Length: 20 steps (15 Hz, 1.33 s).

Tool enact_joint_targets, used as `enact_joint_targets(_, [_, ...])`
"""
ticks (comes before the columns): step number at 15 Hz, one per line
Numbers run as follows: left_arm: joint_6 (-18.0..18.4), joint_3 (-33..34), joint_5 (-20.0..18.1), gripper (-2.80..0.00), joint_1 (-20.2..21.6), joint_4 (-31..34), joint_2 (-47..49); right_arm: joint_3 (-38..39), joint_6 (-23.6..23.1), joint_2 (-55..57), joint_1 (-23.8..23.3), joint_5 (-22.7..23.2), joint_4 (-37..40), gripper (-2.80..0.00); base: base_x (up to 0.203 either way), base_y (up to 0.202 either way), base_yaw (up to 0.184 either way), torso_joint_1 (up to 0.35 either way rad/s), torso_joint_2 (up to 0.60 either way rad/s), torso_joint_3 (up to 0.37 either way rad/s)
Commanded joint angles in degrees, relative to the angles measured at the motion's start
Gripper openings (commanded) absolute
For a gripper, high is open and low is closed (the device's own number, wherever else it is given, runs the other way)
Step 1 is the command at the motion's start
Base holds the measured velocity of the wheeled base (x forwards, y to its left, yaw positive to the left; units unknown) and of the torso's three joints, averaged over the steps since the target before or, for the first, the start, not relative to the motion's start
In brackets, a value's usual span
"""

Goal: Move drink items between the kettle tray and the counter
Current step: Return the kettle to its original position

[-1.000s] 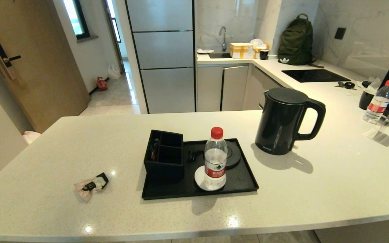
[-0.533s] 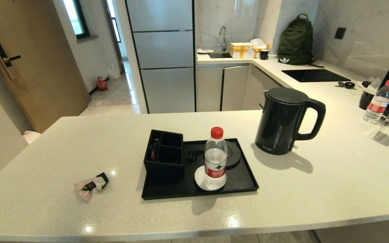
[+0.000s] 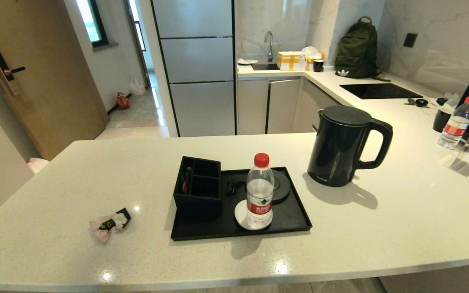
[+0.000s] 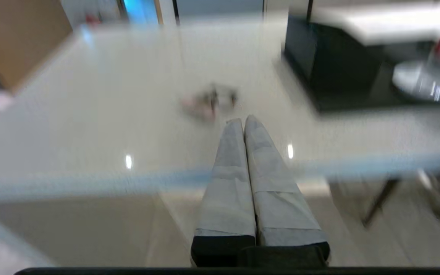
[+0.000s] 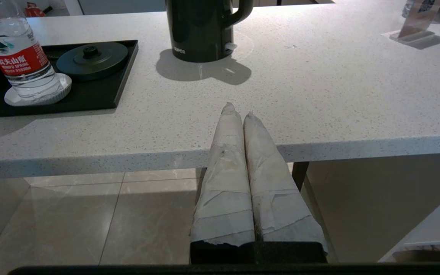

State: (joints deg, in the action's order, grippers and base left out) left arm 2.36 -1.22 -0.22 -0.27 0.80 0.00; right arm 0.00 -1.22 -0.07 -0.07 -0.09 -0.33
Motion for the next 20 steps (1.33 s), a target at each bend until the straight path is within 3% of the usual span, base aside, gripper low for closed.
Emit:
enact_joint_targets(1, [-0.8,-0.2,0.0,-2.8,0.0,2.7,0.0,0.1,0.0,0.1,0.1,0.0,0.0,-2.8,0.0,0.0,0.0,0.0,0.0,0.0])
enact_joint_targets(18, [-0.7,-0.2,-0.2,-2.8,0.0,2.3,0.0,0.1,-0.4,0.1,0.0,-0.1,-0.1,-2.8,0.0,0.0,0.0,0.0,0.0,0.0])
enact_joint_targets(20, [-0.7,-0.2,-0.1,-2.8,0.0,2.3,0.0,-4.2,-0.6,1.4,0.0,0.0,0.8,-2.8,0.0,0.0,0.0,0.0,0.0,0.0])
